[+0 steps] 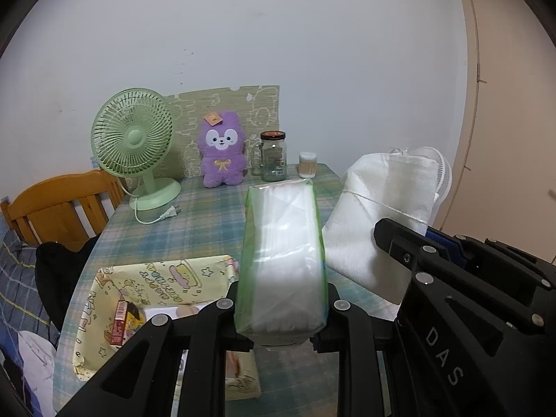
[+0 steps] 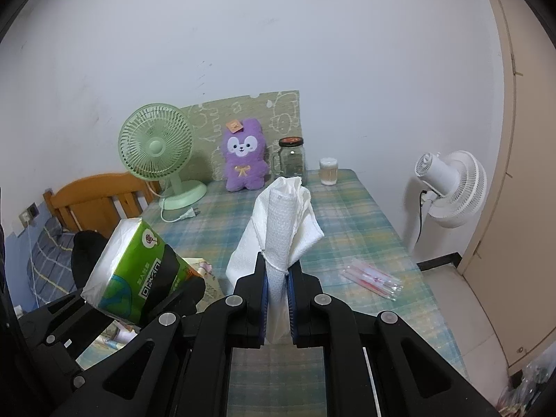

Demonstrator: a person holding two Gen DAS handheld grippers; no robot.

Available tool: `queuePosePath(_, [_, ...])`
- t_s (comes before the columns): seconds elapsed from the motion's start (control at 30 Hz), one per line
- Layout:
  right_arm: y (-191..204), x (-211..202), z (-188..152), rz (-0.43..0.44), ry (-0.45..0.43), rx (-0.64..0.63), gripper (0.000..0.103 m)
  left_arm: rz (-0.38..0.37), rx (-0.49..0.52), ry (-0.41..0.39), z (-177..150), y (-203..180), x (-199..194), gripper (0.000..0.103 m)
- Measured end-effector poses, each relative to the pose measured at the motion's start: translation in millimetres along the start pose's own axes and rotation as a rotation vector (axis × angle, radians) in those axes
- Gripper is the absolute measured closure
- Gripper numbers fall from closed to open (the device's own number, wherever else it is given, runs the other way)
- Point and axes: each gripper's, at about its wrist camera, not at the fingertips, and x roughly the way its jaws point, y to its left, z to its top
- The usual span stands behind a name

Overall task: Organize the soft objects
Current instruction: 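Lift and carry the green packet and white cloth over the yellow box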

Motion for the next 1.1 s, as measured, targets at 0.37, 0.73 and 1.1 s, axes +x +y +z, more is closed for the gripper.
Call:
queuePosePath(0.37, [29,13,-2,0.068,0.014,-0.022,0.091,0.033,0.002,0.003,-1,28,6,0.082])
queuePosePath(0.73, [54,29,-9,0.105,0.051,-0.041,0.091,0.057,-0.010,0.022,-10,52,11,0.082])
queuePosePath(1.1, [82,47,-18,0.123,0.095,-0.065,0.091,0.070,-0.028,0.056,-23,81,19,0.082])
